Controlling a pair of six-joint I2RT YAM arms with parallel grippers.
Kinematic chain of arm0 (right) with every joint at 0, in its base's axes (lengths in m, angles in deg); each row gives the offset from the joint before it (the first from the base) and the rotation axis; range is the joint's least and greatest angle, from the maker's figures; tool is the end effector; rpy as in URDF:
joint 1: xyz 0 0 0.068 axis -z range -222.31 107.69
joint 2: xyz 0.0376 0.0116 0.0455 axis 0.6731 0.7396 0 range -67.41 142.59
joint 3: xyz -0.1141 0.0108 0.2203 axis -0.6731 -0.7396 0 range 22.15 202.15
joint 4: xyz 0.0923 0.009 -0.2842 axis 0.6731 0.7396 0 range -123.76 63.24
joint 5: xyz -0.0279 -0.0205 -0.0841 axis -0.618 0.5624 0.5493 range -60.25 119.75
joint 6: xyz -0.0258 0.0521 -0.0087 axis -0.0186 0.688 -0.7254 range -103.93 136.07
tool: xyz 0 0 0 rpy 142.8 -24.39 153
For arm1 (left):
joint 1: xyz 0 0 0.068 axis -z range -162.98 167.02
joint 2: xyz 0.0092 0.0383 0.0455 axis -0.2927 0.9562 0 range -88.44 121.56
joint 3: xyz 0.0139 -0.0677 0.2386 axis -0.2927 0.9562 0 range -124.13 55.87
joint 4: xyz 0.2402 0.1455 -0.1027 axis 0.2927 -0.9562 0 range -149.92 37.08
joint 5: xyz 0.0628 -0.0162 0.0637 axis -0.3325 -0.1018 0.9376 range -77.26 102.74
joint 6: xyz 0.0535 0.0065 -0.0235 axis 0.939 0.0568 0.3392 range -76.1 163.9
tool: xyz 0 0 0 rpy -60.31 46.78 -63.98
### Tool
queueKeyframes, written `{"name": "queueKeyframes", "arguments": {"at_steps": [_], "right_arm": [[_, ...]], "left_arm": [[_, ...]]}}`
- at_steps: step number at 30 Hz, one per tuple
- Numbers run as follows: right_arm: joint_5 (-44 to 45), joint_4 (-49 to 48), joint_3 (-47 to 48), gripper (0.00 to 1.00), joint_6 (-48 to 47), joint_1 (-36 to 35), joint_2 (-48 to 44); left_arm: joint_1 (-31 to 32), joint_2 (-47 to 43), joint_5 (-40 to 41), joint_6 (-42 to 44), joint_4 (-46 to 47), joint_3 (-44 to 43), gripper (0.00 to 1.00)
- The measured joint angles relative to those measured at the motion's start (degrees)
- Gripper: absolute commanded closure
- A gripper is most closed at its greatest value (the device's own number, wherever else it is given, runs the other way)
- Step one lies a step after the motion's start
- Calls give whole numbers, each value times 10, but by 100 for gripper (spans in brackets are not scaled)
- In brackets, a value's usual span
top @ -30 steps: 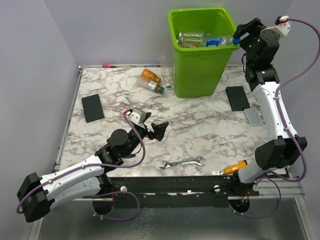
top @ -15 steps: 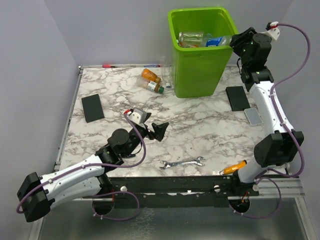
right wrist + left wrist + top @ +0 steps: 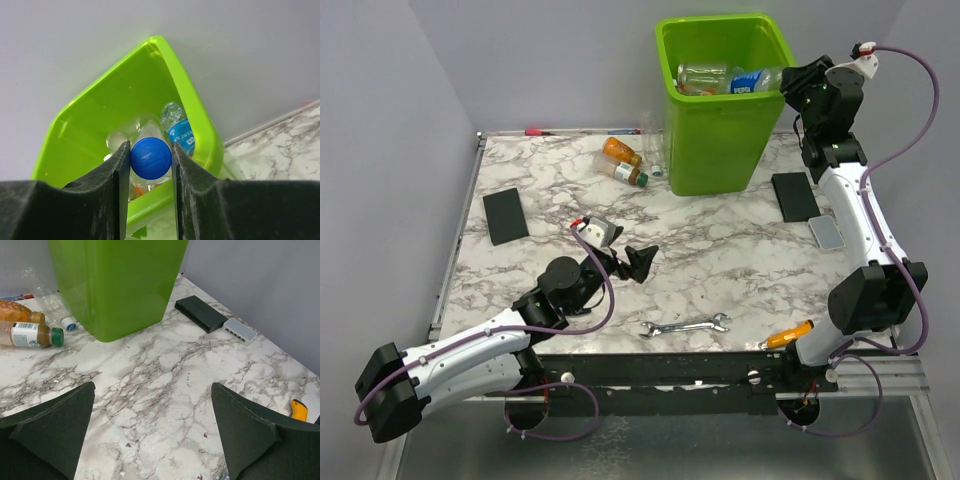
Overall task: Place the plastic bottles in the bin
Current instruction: Place the plastic bottle in the trash bin.
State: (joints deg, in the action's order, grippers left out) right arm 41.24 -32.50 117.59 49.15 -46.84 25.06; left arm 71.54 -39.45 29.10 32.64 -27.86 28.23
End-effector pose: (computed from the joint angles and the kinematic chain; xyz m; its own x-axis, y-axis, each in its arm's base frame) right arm 0.4266 0.0252 0.4300 0.0909 0.5437 -0.8344 0.0850 0.8305 0.5504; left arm 0.1637 -0.2089 0.2533 -0.0839 -0.2051 -0.9751 0.6137 0.7603 -0.2128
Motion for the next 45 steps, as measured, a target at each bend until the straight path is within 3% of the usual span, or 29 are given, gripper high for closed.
{"name": "queueKeyframes", "arguments": {"at_steps": [7,13,21,27,29,32,38,45], "right_arm": [[-26,-85,-47,100,-28,0,-20],[-16,-257,-143,100,-90,-15,-66],[-10,-375,-89,99,-125,-19,-20],[-20,-366,-27,43,-152,-20,55],[-34,-349,-20,33,-155,-21,70],[-53,-323,-19,28,-155,-23,73],[-66,-297,-19,26,-155,-31,32],[-95,-253,-64,27,-110,-38,-134]], "left_arm": [[0,2,0,0,0,0,1],[0,11,0,0,0,-1,1],[0,20,0,4,-4,-1,1],[0,20,7,10,-8,-2,1],[0,21,7,11,-8,-3,1],[1,25,7,12,-8,-4,1],[1,26,7,12,-9,-7,1],[1,28,15,10,-13,-10,1]]}}
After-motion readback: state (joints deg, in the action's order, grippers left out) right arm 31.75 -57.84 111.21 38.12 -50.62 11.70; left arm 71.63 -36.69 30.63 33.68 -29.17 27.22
